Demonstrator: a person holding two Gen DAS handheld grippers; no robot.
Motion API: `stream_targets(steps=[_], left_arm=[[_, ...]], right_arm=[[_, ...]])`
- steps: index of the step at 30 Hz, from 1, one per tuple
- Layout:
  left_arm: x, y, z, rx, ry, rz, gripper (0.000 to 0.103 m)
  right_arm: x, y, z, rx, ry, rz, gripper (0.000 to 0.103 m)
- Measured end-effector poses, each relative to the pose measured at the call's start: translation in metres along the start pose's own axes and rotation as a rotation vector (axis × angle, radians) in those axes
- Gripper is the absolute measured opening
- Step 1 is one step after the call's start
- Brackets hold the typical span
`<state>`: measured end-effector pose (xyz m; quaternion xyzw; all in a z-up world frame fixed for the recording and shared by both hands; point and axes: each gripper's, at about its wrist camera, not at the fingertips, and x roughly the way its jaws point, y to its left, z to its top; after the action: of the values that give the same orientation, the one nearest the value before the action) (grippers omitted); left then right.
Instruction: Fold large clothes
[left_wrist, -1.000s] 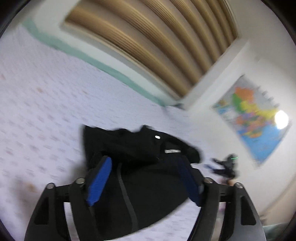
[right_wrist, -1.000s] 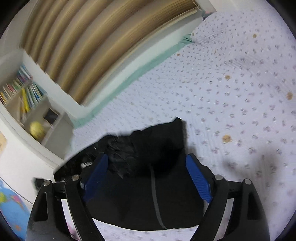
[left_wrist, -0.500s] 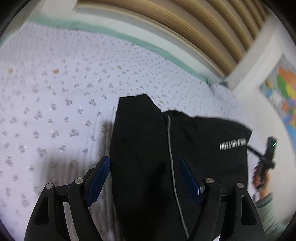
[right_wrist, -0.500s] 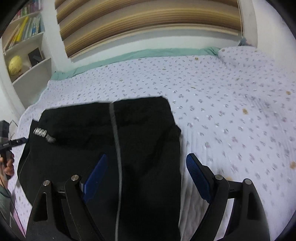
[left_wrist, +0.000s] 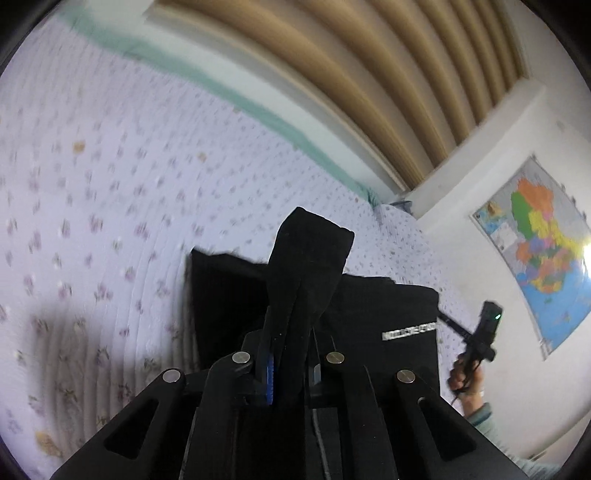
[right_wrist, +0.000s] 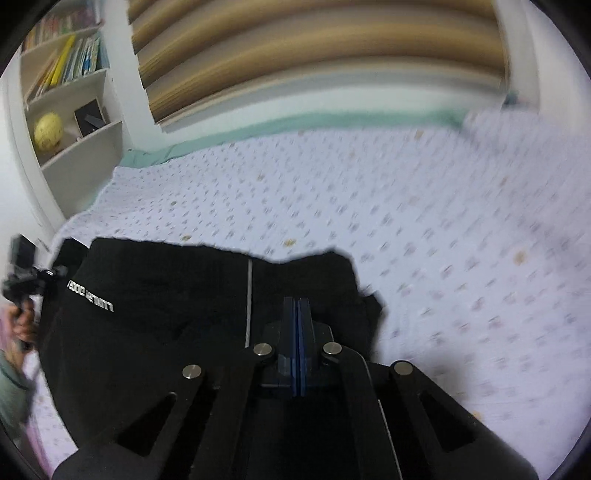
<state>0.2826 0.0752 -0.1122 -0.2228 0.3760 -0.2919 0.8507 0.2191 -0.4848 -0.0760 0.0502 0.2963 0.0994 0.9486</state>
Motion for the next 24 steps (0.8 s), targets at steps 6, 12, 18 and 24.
stream_targets(steps=[6, 12, 18, 24], left_arm=[[-0.015, -0.043, 0.027, 0.069, -0.084, 0.01, 0.009], [0.004, -0.039, 0.017, 0.098, -0.017, 0.068, 0.009], [0.014, -0.016, 0.014, 0.032, -0.005, 0.033, 0.009], [0.029, -0.008, 0.008, 0.028, 0.03, 0.042, 0.009]], right_arm=[[-0.038, -0.006, 0.038, 0.052, -0.099, -0.122, 0.003], [0.021, -0.027, 0.019, 0.092, 0.088, -0.011, 0.075], [0.075, -0.077, -0.003, 0.292, 0.17, 0.188, 0.077], [0.095, -0.073, -0.01, 0.296, 0.197, 0.319, 0.08]])
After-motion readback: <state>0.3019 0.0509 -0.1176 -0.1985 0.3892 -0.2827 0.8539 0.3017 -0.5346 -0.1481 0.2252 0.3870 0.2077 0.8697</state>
